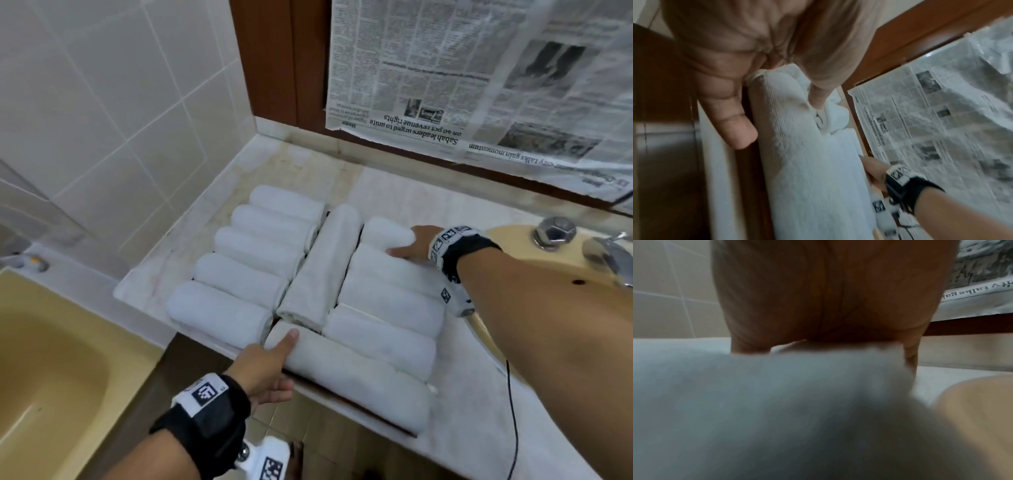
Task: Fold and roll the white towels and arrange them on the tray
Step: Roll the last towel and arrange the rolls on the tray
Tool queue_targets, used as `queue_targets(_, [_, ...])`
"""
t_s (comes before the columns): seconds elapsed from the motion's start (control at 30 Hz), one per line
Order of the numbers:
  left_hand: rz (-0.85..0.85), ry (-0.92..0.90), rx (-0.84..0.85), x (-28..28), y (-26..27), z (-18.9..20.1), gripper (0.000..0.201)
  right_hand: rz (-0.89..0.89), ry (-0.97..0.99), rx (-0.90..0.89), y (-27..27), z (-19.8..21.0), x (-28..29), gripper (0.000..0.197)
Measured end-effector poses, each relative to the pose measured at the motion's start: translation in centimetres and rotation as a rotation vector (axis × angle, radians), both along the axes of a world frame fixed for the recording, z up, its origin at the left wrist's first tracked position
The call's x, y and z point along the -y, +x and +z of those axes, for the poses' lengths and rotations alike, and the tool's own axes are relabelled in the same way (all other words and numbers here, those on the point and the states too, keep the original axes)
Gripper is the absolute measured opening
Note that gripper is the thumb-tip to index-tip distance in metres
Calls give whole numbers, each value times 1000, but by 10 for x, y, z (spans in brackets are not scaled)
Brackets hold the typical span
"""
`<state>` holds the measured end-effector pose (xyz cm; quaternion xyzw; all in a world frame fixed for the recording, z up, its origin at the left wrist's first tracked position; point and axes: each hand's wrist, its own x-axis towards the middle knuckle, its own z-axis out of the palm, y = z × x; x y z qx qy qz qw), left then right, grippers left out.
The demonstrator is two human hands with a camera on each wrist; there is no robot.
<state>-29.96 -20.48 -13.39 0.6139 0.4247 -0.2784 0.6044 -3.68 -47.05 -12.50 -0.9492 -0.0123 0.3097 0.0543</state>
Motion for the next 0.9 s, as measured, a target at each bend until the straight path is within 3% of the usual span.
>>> queue_targets(0.13, [86, 46, 28, -5, 21, 2, 68, -58, 50, 78, -6, -8, 10, 75])
queue_targets(0.23, [137, 89, 96, -14, 40, 12, 64, -158, -58, 93, -26, -10, -3, 80])
queue_targets(0.37, [30, 356, 200, -44, 66, 25, 101, -180, 88, 91, -57, -11, 2, 101])
queue_targets(0.43, [-8, 422, 191, -69, 80, 22, 119, -214, 111, 80, -78, -2, 5, 94])
queue_targets(0.53, [14, 318, 297, -112, 92, 0, 142, -271, 133, 45, -119, 1, -10, 82])
queue_targets(0.6, [-6, 262, 351, -120, 83, 11, 133, -305, 151, 36, -150, -7, -25, 79])
queue_targets(0.67, [-205, 324, 400, -128, 73, 21, 123, -356, 165, 27, -176, -15, -42, 84])
queue_targets(0.73, [-452, 502, 402, -137, 62, 23, 116, -415, 179, 26, -193, -21, -61, 92])
queue_targets(0.9, [-911, 879, 380, -134, 27, 15, 124, -478, 228, 61, -212, -26, -104, 91])
